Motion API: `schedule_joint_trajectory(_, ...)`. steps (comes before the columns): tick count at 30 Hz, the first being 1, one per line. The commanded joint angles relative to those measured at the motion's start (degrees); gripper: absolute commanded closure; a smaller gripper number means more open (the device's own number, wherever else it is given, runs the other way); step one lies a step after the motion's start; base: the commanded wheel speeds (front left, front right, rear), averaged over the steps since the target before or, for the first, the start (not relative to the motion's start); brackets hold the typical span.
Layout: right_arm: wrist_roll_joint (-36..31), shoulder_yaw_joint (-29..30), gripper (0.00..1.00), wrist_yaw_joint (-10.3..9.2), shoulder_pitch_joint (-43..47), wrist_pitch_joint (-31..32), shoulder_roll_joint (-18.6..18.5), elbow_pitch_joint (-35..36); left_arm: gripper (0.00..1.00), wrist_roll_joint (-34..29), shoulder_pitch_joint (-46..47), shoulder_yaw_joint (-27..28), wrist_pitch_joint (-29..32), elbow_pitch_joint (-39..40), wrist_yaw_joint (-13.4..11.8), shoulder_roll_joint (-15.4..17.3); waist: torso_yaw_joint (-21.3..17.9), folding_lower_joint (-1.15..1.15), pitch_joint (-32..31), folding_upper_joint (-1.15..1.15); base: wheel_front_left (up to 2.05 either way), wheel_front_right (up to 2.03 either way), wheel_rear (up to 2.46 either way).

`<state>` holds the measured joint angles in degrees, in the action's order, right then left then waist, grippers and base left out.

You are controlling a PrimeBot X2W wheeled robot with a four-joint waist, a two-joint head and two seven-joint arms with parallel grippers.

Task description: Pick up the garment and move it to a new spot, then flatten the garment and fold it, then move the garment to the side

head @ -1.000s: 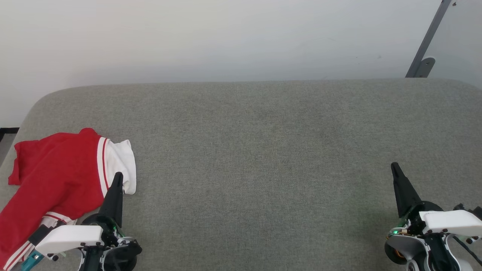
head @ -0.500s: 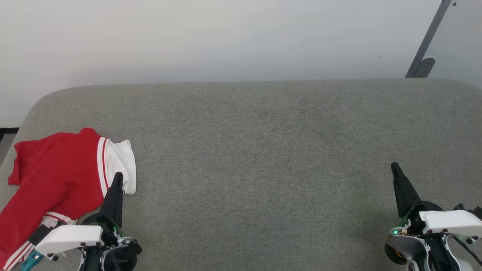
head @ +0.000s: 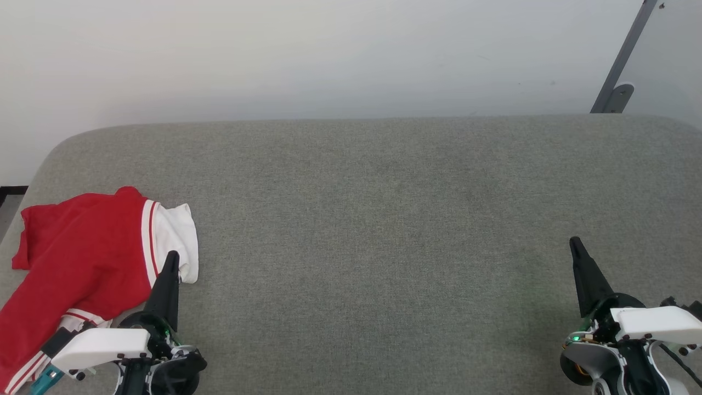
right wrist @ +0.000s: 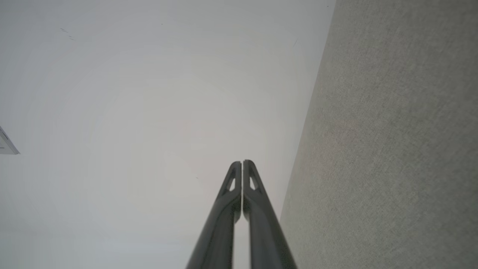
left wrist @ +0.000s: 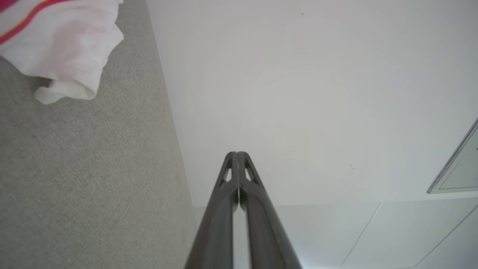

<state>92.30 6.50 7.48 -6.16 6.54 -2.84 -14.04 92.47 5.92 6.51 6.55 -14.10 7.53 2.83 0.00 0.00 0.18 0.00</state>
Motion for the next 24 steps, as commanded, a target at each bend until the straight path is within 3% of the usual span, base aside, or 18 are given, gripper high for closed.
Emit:
schedule_joint_trajectory(1, 0.2, 0.0, 1.00, 0.03, -0.2, 0.0, 0.1, -0.1, 1.00, -0.3, 0.9, 0.0, 0.0, 0.1, -0.1, 0.1, 0.0, 0.00, 0.0, 0.00, 0.00, 0.00, 0.00)
schedule_joint_trajectory(4, 0.2, 0.0, 1.00, 0.03, -0.2, 0.0, 0.1, -0.1, 1.00, -0.3, 0.9, 0.0, 0.0, 0.1, -0.1, 0.1, 0.0, 0.00, 0.0, 0.00, 0.00, 0.00, 0.00)
schedule_joint_trajectory(5, 0.0, 0.0, 0.00, 0.00, 0.0, 0.0, 0.0, 0.0, 0.00, 0.0, 0.0, 0.0, 0.0, 0.0, 0.0, 0.0, 0.0, 0.00, 0.0, 0.00, 0.00, 0.00, 0.00)
schedule_joint_trajectory(16, -1.1, -0.2, 0.00, -0.01, -0.4, -1.2, -0.2, -3.2, 0.00, -1.6, -0.6, -0.3, -1.4, -2.5, 0.0, 0.1, 0.0, 0.00, 0.0, 0.00, 0.00, 0.00, 0.00)
schedule_joint_trajectory(24, -5.4, -2.3, 0.00, -0.01, -3.1, -3.7, -2.1, -4.0, 0.00, -7.3, 0.8, -1.8, -4.1, -3.0, 0.0, 2.2, 0.1, 0.00, 0.1, 0.00, 0.00, 0.00, 0.00)
